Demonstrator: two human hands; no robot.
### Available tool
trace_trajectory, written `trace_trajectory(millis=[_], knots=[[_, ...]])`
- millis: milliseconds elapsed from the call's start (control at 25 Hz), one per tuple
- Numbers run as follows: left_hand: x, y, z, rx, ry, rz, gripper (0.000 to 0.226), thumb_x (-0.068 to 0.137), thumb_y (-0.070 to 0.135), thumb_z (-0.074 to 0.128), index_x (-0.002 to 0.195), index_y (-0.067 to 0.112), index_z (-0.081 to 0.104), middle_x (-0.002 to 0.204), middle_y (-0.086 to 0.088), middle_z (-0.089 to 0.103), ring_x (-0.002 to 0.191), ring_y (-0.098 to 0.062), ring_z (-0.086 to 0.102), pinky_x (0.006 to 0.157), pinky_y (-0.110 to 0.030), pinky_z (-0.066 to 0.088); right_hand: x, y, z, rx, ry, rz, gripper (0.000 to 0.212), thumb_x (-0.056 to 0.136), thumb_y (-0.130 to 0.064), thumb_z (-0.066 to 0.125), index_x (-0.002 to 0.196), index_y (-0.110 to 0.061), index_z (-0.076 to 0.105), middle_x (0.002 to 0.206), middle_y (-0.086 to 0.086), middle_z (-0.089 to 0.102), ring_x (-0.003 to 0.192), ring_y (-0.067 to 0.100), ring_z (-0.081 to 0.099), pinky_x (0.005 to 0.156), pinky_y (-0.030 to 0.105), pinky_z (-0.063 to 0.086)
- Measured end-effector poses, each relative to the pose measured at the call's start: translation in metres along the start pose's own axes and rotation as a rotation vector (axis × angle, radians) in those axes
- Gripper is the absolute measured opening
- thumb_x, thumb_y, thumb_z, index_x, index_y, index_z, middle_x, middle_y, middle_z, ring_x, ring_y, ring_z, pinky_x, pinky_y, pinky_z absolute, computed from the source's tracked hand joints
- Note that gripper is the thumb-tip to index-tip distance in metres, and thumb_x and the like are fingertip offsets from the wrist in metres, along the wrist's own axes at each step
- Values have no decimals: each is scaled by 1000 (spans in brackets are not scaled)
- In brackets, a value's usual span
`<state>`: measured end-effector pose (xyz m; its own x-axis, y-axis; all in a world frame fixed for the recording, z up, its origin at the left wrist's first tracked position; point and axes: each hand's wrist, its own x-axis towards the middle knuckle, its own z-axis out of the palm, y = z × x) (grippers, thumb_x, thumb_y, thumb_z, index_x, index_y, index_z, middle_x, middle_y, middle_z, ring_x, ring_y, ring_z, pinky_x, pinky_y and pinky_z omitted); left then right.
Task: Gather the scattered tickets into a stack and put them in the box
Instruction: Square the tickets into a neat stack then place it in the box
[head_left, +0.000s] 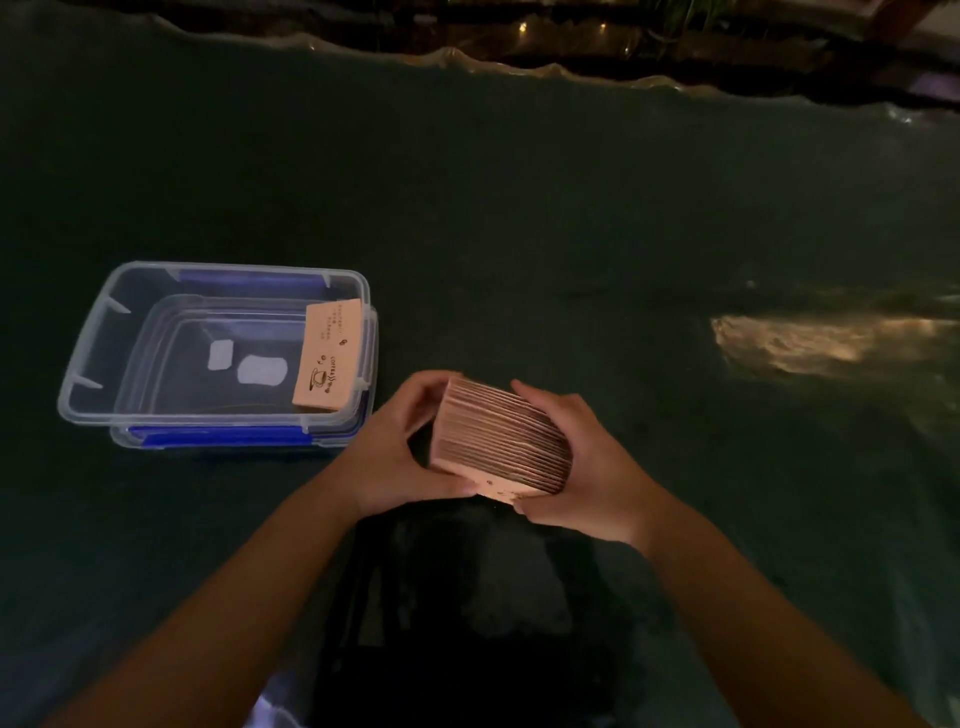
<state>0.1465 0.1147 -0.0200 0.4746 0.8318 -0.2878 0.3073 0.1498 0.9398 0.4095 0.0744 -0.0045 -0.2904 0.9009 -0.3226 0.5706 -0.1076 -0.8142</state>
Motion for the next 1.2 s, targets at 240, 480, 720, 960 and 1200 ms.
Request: trace_trajectory(millis=[240, 480, 720, 960, 1200], knots=[[4, -6, 12, 209, 68, -72, 91, 64, 33, 98, 125, 67, 39, 121, 53, 57, 116, 29, 55, 90, -9, 48, 1, 16, 16, 203, 112, 13, 122, 71, -14, 88, 162, -53, 17, 155, -16, 39, 136, -4, 50, 100, 21, 55], [3, -20, 53, -72, 227, -121, 107, 81, 9, 86, 165, 40, 27, 130, 31, 59, 116, 23, 57, 92, -11, 50, 4, 19, 73, 614, 449, 69, 87, 85, -10, 63, 164, -29, 32, 151, -5, 51, 129, 3, 59, 99, 23, 54], [21, -5, 77, -272, 692, -221, 7, 103, 45, 61, 108, 45, 67, 116, 27, 71, 121, -6, 67, 102, -34, 57, 31, 8, 90, 744, 948, 301, 18, 108, -32, 59, 118, -30, 74, 106, -23, 75, 94, -6, 71, 67, 11, 56], [23, -13, 69, -309, 556, -165, 37, 110, 23, 54, 112, 57, 69, 113, 38, 71, 111, 10, 67, 100, -29, 54, 29, 18, 87, 724, 826, 269, 26, 109, -33, 55, 131, -35, 69, 118, -24, 73, 107, -2, 70, 81, 19, 59], [20, -18, 62, -275, 452, -137, 37, 111, 25, 51, 121, 58, 64, 125, 29, 69, 112, 6, 69, 95, -27, 55, 25, 21, 81, 594, 708, 209, 38, 111, -29, 50, 148, -34, 56, 124, -32, 66, 112, -12, 63, 84, 7, 51]])
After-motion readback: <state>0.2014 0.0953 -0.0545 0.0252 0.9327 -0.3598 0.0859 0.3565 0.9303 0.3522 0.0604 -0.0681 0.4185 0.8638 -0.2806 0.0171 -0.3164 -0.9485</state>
